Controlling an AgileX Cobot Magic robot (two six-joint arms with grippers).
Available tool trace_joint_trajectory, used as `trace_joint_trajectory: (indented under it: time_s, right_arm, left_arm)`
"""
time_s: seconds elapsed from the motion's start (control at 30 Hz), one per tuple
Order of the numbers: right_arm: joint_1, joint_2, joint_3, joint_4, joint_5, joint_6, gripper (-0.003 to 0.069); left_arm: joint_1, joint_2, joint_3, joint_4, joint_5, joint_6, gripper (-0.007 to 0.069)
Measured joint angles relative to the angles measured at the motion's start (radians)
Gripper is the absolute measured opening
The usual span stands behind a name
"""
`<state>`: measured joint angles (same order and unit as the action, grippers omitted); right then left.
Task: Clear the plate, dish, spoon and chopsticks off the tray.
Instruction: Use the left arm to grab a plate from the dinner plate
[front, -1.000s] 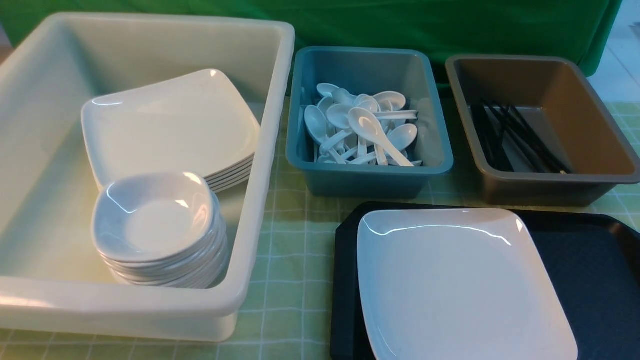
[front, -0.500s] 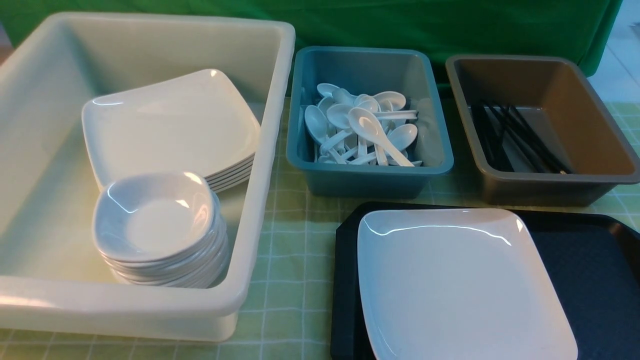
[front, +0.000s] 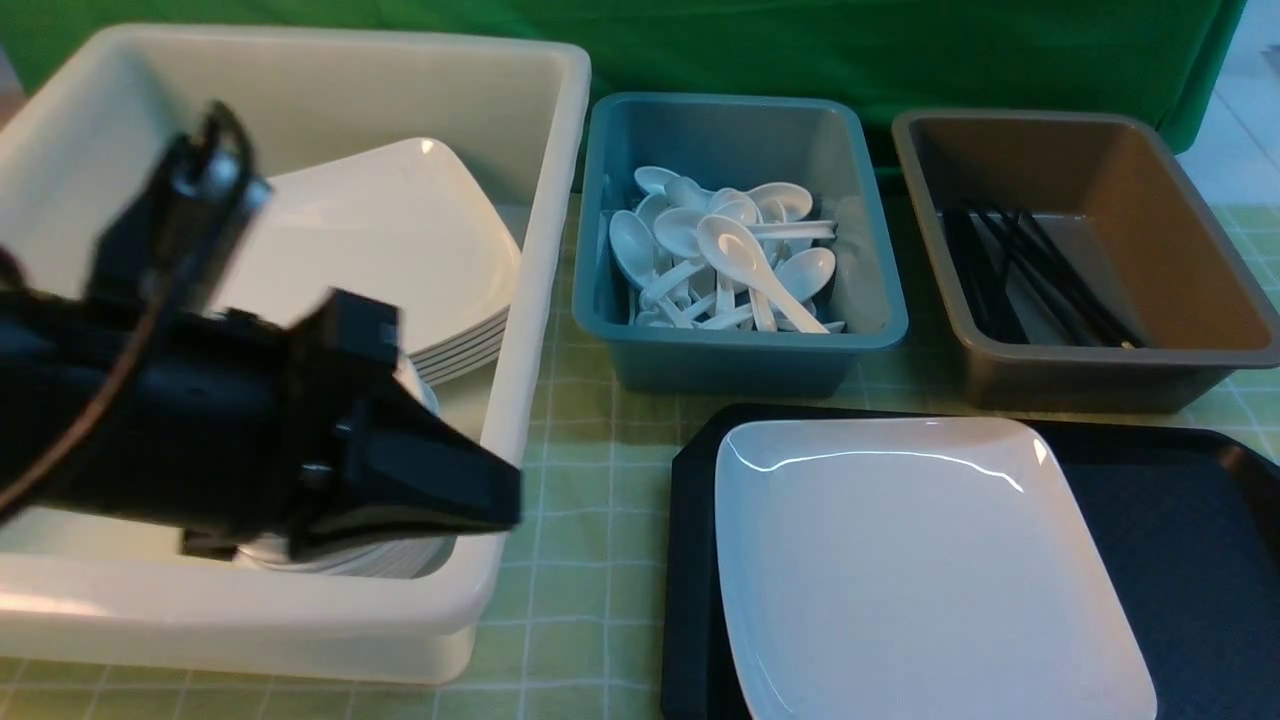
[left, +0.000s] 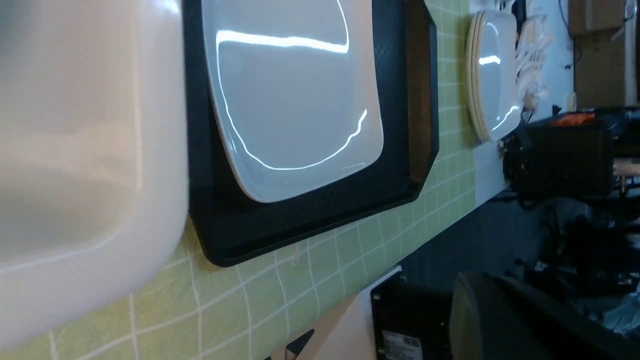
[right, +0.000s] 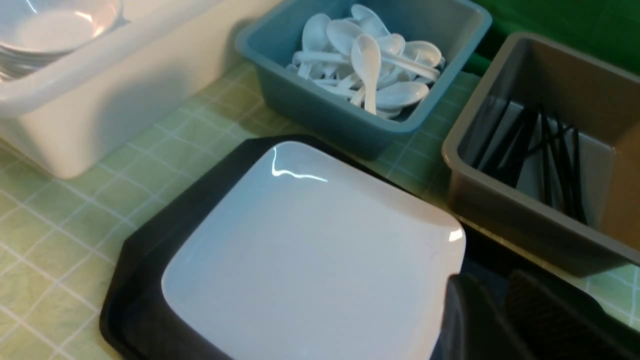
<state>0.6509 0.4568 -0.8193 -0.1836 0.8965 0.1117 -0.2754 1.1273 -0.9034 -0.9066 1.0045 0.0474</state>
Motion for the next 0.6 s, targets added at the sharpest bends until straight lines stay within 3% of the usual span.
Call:
trace_joint_trajectory:
  time_s: [0.17,0.3,0.47,0.6]
  right_arm:
    - [0.000,0.000,0.005,-0.001,0.003,0.000,0.0114]
    - [0.000,0.000,0.005,-0.002,-0.001,0.000,0.0119]
    - [0.000,0.000,0.005,-0.002,-0.005,0.000,0.0124]
    - [0.000,0.000,0.005,-0.002,-0.004,0.000,0.0124]
  left_arm:
    - [-0.324,0.168,-0.005,0.130,-0.180,-0.178,-0.0008]
    - [-0.483,0.341,-0.054,0.180,-0.187,-0.282,0.0024]
    - [-0.555,0.513,-0.174,0.264,-0.162,-0.321,0.0094]
    - [-0.571,0.615,-0.278,0.428,-0.159,-0.466,0.0177]
